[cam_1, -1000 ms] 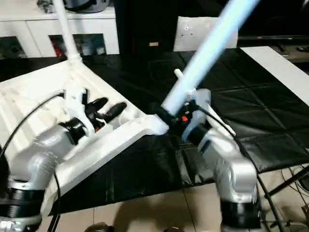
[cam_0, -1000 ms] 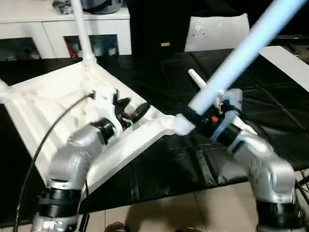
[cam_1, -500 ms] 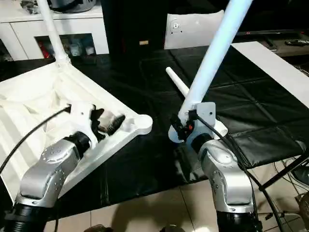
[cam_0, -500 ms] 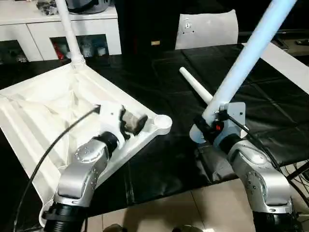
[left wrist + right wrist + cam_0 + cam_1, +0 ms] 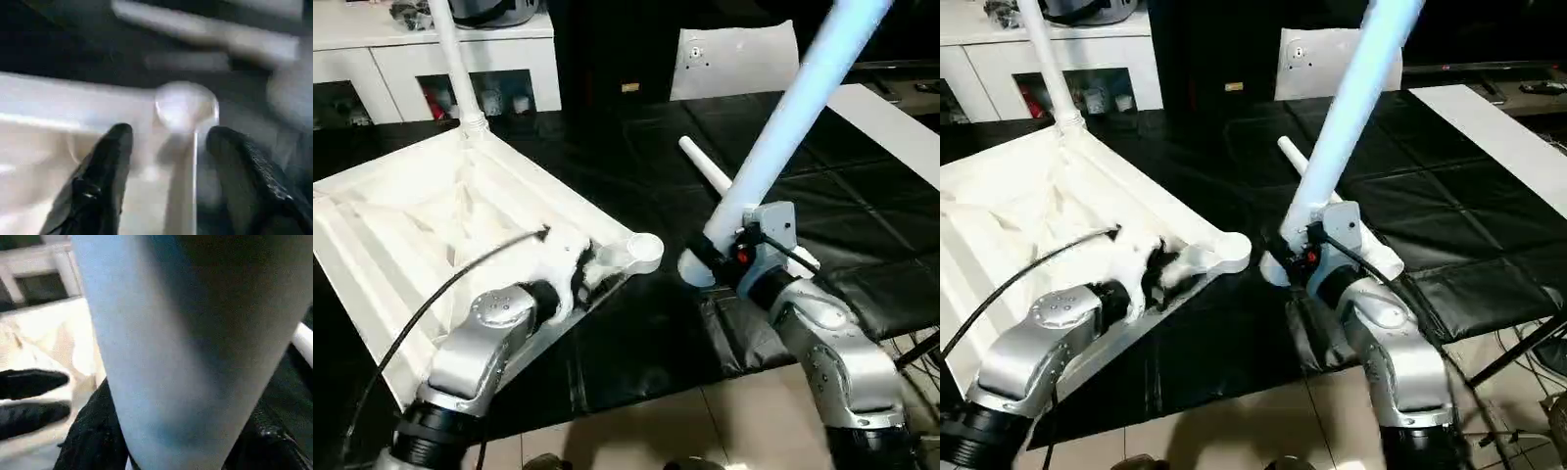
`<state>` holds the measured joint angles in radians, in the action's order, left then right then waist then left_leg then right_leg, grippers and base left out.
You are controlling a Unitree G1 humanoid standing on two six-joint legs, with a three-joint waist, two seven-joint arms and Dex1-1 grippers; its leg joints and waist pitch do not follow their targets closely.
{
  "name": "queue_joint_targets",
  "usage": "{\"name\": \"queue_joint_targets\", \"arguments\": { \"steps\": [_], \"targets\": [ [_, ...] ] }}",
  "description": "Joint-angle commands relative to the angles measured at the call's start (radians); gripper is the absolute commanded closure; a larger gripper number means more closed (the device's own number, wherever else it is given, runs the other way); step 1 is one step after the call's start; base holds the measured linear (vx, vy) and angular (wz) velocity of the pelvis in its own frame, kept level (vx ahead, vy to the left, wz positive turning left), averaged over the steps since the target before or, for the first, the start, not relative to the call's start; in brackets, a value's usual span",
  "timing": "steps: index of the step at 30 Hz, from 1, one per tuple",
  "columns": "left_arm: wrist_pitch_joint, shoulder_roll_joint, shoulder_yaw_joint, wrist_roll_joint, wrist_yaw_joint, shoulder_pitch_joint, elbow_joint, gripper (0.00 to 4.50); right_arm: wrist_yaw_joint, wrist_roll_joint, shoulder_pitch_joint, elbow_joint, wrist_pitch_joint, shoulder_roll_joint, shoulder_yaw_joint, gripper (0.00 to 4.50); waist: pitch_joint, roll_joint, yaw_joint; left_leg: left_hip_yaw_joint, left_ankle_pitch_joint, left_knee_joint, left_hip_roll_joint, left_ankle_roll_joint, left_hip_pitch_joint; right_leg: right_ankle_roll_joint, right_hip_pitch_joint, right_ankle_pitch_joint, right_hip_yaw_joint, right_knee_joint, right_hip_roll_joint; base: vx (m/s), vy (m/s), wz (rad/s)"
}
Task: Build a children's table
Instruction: Pick table leg
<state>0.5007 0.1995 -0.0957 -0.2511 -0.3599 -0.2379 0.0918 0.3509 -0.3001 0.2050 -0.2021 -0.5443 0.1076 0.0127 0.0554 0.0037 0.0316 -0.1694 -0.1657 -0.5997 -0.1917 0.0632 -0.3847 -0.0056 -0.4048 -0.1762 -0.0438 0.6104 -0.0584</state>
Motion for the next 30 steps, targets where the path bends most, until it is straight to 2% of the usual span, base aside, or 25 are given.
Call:
{"name": "queue_joint_targets", "arguments": {
  "steps": [1, 2, 3, 5, 6, 7, 8, 9, 10, 11, 12, 13, 14, 15, 16, 17, 18, 19, 20, 21, 23, 25, 27, 28, 30],
  "targets": [
    [-0.031, -0.026, 0.07, -0.026, 0.085, 0.022, 0.061, 1.69, -0.029, -0.038, 0.012, -0.043, -0.042, -0.008, 0.028, 2.58, -0.062, 0.002, -0.001, 0.011, -0.316, 0.073, -0.025, 0.021, 0.018, -0.099, 0.034, -0.375, 0.035, -0.093, -0.055, 0.0, 0.0, 0.0],
    [-0.036, -0.038, 0.086, -0.02, 0.118, 0.036, 0.082, 1.69, -0.029, -0.029, 0.009, -0.049, -0.048, -0.004, 0.017, 2.58, -0.061, 0.001, -0.002, 0.011, -0.317, 0.073, -0.025, 0.02, 0.016, -0.095, 0.035, -0.373, 0.035, -0.092, -0.053, 0.0, 0.0, 0.0],
    [-0.031, -0.05, 0.103, -0.014, 0.147, 0.048, 0.101, 1.69, -0.027, -0.018, 0.006, -0.058, -0.055, 0.001, -0.001, 2.58, -0.06, -0.012, -0.005, 0.01, -0.316, 0.074, -0.024, 0.017, 0.012, -0.081, 0.037, -0.387, 0.033, -0.095, -0.052, 0.0, 0.0, 0.0],
    [-0.024, -0.068, 0.123, -0.004, 0.186, 0.06, 0.125, 1.69, -0.03, 0.006, 0.002, -0.067, -0.057, 0.007, -0.026, 2.58, -0.057, -0.001, -0.011, 0.019, -0.339, 0.077, -0.031, 0.04, 0.023, -0.055, 0.029, -0.396, 0.017, -0.1, -0.028, 0.0, 0.0, 0.0],
    [-0.024, -0.076, 0.129, -0.002, 0.195, 0.061, 0.13, 1.69, -0.035, 0.008, 0.003, -0.067, -0.057, 0.002, -0.025, 2.58, -0.047, 0.01, -0.013, 0.072, -0.425, 0.124, -0.025, 0.005, -0.026, -0.07, 0.063, -0.409, -0.041, -0.075, -0.035, -0.011, -0.03, 0.27],
    [0.002, -0.075, 0.13, 0.01, 0.209, 0.06, 0.13, 1.69, -0.041, 0.023, 0.004, -0.064, -0.053, 0.005, -0.032, 2.58, -0.064, 0.031, -0.031, 0.146, -0.512, 0.126, -0.076, 0.0, 0.012, -0.117, 0.053, -0.288, -0.051, -0.053, -0.033, -0.011, -0.03, 0.27],
    [0.002, -0.059, 0.111, 0.042, 0.213, 0.061, 0.129, 1.69, -0.044, 0.029, 0.005, -0.06, -0.052, 0.006, -0.037, 2.58, -0.057, 0.037, -0.043, 0.188, -0.542, 0.15, -0.103, -0.013, 0.009, -0.152, 0.053, -0.229, -0.057, -0.021, -0.025, 0.002, -0.071, 0.55],
    [0.0, -0.048, 0.097, 0.066, 0.215, 0.062, 0.126, 1.69, -0.047, 0.033, 0.006, -0.058, -0.052, 0.007, -0.04, 2.58, -0.051, 0.051, -0.055, 0.245, -0.592, 0.18, -0.124, -0.05, 0.016, -0.177, 0.047, -0.213, -0.057, 0.046, -0.006, 0.015, -0.116, 0.56],
    [0.013, -0.046, 0.09, 0.071, 0.213, 0.069, 0.125, 1.69, -0.045, 0.013, 0.004, -0.055, -0.053, -0.003, -0.032, 2.58, -0.048, 0.038, -0.056, 0.253, -0.597, 0.181, -0.12, -0.074, 0.016, -0.187, 0.044, -0.219, -0.049, 0.059, -0.008, 0.015, -0.116, 0.56],
    [0.02, -0.052, 0.094, 0.067, 0.217, 0.072, 0.128, 1.69, -0.048, 0.004, 0.003, -0.058, -0.059, -0.007, -0.028, 2.58, -0.044, 0.029, -0.044, 0.242, -0.585, 0.172, -0.073, -0.1, -0.006, -0.233, 0.05, -0.23, -0.025, 0.046, -0.028, 0.016, -0.185, 0.64],
    [0.022, -0.063, 0.1, 0.057, 0.224, 0.078, 0.134, 1.69, -0.057, -0.013, 0.002, -0.059, -0.075, -0.017, -0.016, 2.58, -0.039, -0.011, -0.034, 0.148, -0.504, 0.066, 0.013, -0.07, -0.03, -0.266, 0.045, -0.368, 0.021, -0.073, -0.092, -0.008, -0.21, 0.57],
    [0.017, -0.066, 0.102, 0.059, 0.23, 0.08, 0.137, 1.69, -0.062, -0.021, 0.001, -0.06, -0.079, -0.022, -0.009, 2.58, -0.046, -0.03, -0.022, 0.058, -0.35, -0.073, 0.069, -0.051, 0.03, -0.185, -0.003, -0.623, 0.022, -0.162, -0.116, -0.008, -0.21, 0.57],
    [0.024, -0.083, 0.114, 0.043, 0.248, 0.082, 0.146, 1.69, -0.055, -0.027, -0.004, -0.069, -0.08, -0.018, -0.011, 2.58, -0.034, -0.045, 0.011, 0.051, -0.128, -0.121, 0.053, -0.044, -0.02, 0.039, 0.034, -0.996, 0.079, -0.18, -0.17, 0.004, -0.166, 0.11],
    [0.036, -0.083, 0.108, 0.039, 0.249, 0.083, 0.157, 1.69, -0.048, -0.023, -0.01, -0.075, -0.068, -0.013, -0.015, 2.58, -0.048, -0.06, 0.043, 0.068, -0.134, -0.098, 0.035, -0.064, -0.065, 0.172, 0.087, -0.908, 0.133, -0.127, -0.19, 0.037, -0.125, -0.02],
    [0.044, -0.079, 0.102, 0.04, 0.245, 0.083, 0.163, 1.69, -0.045, -0.019, -0.013, -0.078, -0.06, -0.01, -0.018, 2.58, -0.059, -0.052, 0.062, 0.076, -0.136, -0.083, 0.026, -0.079, -0.057, 0.166, 0.089, -0.815, 0.142, -0.113, -0.193, 0.037, -0.125, -0.02],
    [0.04, -0.072, 0.09, 0.045, 0.235, 0.085, 0.166, 1.69, -0.031, -0.022, -0.019, -0.078, -0.044, -0.007, -0.019, 2.58, -0.07, -0.048, 0.069, 0.086, -0.13, -0.066, 0.025, -0.119, -0.046, 0.082, 0.099, -0.576, 0.151, -0.093, -0.187, 0.008, -0.089, 0.18],
    [0.036, -0.069, 0.081, 0.052, 0.231, 0.086, 0.168, 1.71, -0.024, -0.016, -0.023, -0.073, -0.025, -0.002, -0.02, 2.58, -0.073, -0.04, 0.067, 0.084, -0.057, -0.04, 0.022, -0.153, -0.041, -0.055, 0.104, -0.324, 0.122, -0.08, -0.163, 0.0, 0.0, 0.0],
    [0.034, -0.068, 0.08, 0.053, 0.231, 0.086, 0.168, 1.71, -0.026, -0.009, -0.024, -0.068, -0.018, 0.001, -0.02, 2.58, -0.07, -0.03, 0.064, 0.086, -0.004, -0.012, 0.008, -0.158, -0.038, -0.11, 0.098, -0.212, 0.087, -0.066, -0.137, 0.0, 0.0, 0.0],
    [0.031, -0.063, 0.074, 0.067, 0.23, 0.085, 0.168, 1.73, -0.023, -0.026, -0.024, -0.059, -0.022, -0.004, -0.001, 2.58, -0.071, -0.014, 0.055, 0.08, 0.07, 0.014, -0.014, -0.18, -0.006, -0.164, 0.072, -0.072, 0.039, -0.051, -0.088, 0.0, 0.0, 0.0],
    [0.031, -0.059, 0.07, 0.073, 0.227, 0.084, 0.167, 1.73, -0.022, -0.042, -0.023, -0.06, -0.031, -0.009, 0.01, 2.58, -0.073, -0.001, 0.042, 0.094, 0.073, 0.026, -0.056, -0.207, 0.025, -0.179, 0.058, -0.04, 0.018, -0.038, -0.072, 0.0, 0.0, 0.0],
    [0.032, -0.03, 0.036, 0.105, 0.198, 0.083, 0.162, 1.73, -0.034, -0.056, -0.015, -0.057, -0.031, -0.01, 0.034, 2.58, -0.067, 0.008, 0.032, 0.106, -0.032, 0.044, -0.089, -0.19, 0.037, -0.179, 0.057, -0.074, 0.015, -0.045, -0.085, -0.009, 0.028, -0.02],
    [0.038, -0.007, 0.003, 0.11, 0.154, 0.079, 0.158, 1.73, -0.051, -0.054, -0.007, -0.047, -0.013, -0.012, 0.057, 2.58, -0.051, 0.007, 0.026, 0.085, -0.229, 0.06, -0.058, -0.085, 0.033, -0.184, 0.065, -0.213, 0.024, -0.073, -0.098, -0.043, 0.06, -0.01],
    [0.067, 0.01, -0.017, 0.077, 0.111, 0.066, 0.15, 1.73, -0.054, -0.026, -0.002, -0.026, 0.086, -0.012, 0.066, 2.58, -0.04, 0.001, 0.017, 0.074, -0.384, 0.064, -0.042, -0.009, 0.047, -0.146, 0.059, -0.403, 0.023, -0.099, -0.102, -0.055, 0.052, 0.02],
    [0.082, 0.015, -0.023, 0.057, 0.088, 0.061, 0.146, 1.73, -0.054, -0.023, -0.002, -0.027, 0.066, -0.002, 0.063, 2.58, -0.033, -0.003, 0.008, 0.069, -0.44, 0.063, -0.032, 0.006, 0.055, -0.106, 0.05, -0.527, 0.02, -0.117, -0.102, -0.055, 0.05, 0.04],
    [0.094, 0.03, -0.033, 0.04, 0.049, 0.054, 0.141, 1.73, -0.056, -0.027, -0.006, -0.032, 0.001, 0.013, 0.057, 2.58, -0.03, -0.003, -0.006, 0.073, -0.472, 0.064, -0.028, 0.01, 0.055, -0.056, 0.05, -0.634, 0.013, -0.128, -0.104, 0.0, 0.0, 0.0]
  ]
}}
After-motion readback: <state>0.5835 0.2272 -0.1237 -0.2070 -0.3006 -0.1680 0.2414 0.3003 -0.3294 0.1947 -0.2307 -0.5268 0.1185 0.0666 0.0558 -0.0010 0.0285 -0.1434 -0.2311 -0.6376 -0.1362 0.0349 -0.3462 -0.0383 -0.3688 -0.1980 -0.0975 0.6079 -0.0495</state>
